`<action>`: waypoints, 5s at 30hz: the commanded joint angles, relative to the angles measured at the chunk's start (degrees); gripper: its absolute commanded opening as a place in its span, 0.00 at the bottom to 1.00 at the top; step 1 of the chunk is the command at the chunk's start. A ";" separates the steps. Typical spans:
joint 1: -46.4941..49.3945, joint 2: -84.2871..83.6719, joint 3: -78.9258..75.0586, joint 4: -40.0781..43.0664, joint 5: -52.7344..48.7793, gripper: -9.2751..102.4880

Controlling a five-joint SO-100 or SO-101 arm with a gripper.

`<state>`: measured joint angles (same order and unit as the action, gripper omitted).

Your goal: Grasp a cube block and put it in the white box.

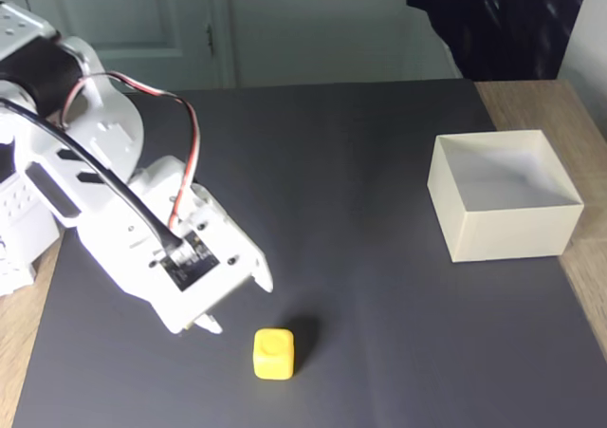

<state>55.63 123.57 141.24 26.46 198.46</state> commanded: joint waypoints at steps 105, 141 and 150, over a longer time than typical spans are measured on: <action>-32.34 21.88 15.56 10.90 -13.54 0.09; -34.63 60.12 25.93 40.78 -20.30 0.27; -26.28 45.00 16.79 39.55 -21.88 0.31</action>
<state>27.33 172.53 161.81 67.06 177.19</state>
